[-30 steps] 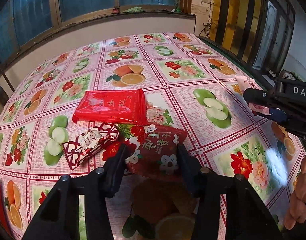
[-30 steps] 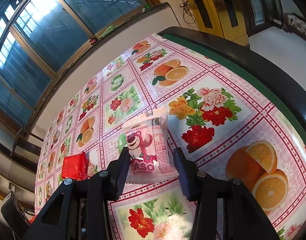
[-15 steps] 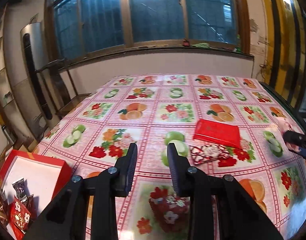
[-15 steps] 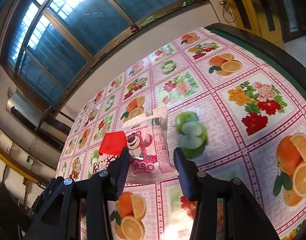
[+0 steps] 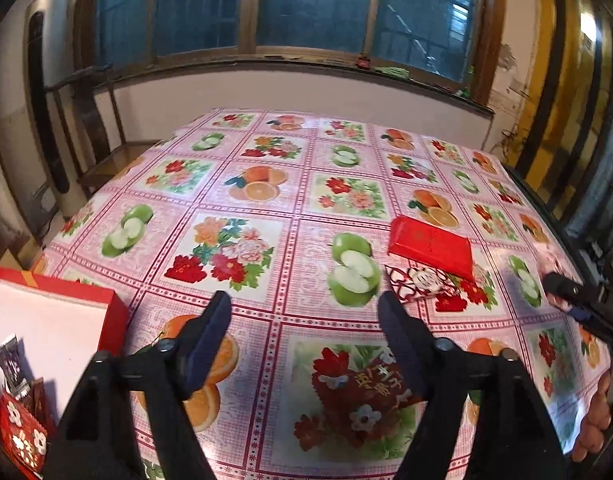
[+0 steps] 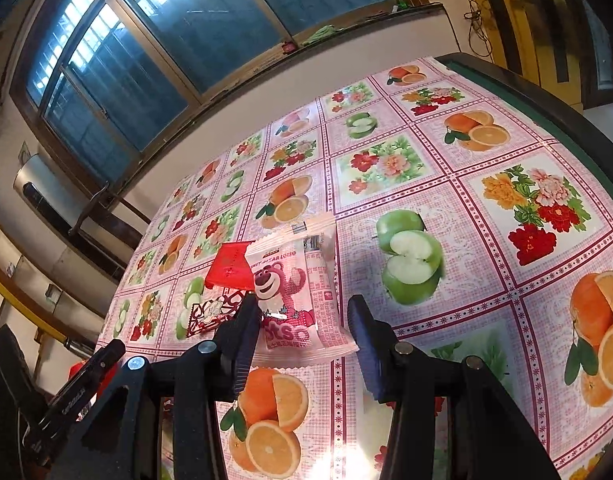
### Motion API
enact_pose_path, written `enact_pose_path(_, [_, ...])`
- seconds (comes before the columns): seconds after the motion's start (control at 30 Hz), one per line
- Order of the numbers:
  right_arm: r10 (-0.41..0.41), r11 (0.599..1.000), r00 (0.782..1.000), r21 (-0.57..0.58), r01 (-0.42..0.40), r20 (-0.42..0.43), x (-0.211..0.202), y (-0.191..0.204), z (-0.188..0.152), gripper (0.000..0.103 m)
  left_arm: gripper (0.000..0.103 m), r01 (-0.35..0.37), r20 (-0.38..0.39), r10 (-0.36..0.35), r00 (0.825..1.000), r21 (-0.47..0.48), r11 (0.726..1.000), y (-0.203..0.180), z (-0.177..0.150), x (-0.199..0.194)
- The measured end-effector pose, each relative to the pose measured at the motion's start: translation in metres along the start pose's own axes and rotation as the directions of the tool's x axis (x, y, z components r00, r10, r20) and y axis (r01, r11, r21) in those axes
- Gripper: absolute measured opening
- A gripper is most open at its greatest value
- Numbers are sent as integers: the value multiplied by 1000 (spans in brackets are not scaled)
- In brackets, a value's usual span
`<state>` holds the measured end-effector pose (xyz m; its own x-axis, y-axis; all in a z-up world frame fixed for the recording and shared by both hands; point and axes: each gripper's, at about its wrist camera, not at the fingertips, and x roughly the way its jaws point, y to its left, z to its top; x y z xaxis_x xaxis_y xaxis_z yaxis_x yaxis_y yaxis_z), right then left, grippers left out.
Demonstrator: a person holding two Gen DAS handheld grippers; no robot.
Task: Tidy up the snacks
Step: 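Grasp the red flower-printed snack bag with the left tool while the right tool holds the Lotso bag, then carry both bags over the white box and open both tools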
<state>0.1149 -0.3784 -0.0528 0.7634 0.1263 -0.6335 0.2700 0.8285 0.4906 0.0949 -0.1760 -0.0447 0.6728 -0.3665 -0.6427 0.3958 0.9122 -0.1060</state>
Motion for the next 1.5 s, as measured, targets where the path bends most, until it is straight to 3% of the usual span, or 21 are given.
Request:
enact_pose_path(0.1, [6,1000,1000,14,-6,-3,0,-3,1,48,88,-14,22,10,1000,172,985,-21,-7,-4])
enact_pose_path(0.2, [0,999,1000,32,1,-7,1,-7,2,48,88,0,-11,3,1000,256,967,-25,-15,0])
enact_pose_path(0.3, [-6,999,1000,50,7,-19,3,-11,2,48,88,-19,-52,34,998,258,966,-17,-18,8])
enact_pose_path(0.43, [-13,998,1000,56,14,-22,4,-12,1,48,88,55,-90,-34,995,246,968,-12,-24,9])
enact_pose_path(0.53, [-20,998,999,52,21,-25,5,-12,1,48,90,99,-90,-75,993,305,947,-25,-30,6])
enact_pose_path(0.8, [-20,998,999,57,22,-35,7,-13,1,48,93,70,-131,-13,991,440,895,-52,-48,20])
enact_pose_path(1.0, [-20,997,999,68,23,-42,7,-15,0,48,93,114,-165,-55,985,371,922,-42,-45,27])
enact_pose_path(1.03, [-19,997,999,68,22,-45,8,-15,0,48,90,118,-168,-60,984,362,925,-41,-45,28])
enact_pose_path(1.17, [-16,998,998,64,19,-58,11,-14,-1,48,54,142,-169,-90,982,331,933,-40,-44,27])
enact_pose_path(1.27, [-22,998,998,54,25,-62,12,-12,-2,48,43,106,-147,-56,988,355,929,-46,-46,26])
enact_pose_path(1.5, [-29,999,997,37,32,-66,14,-9,-4,48,37,48,-113,-5,994,382,923,-54,-46,22])
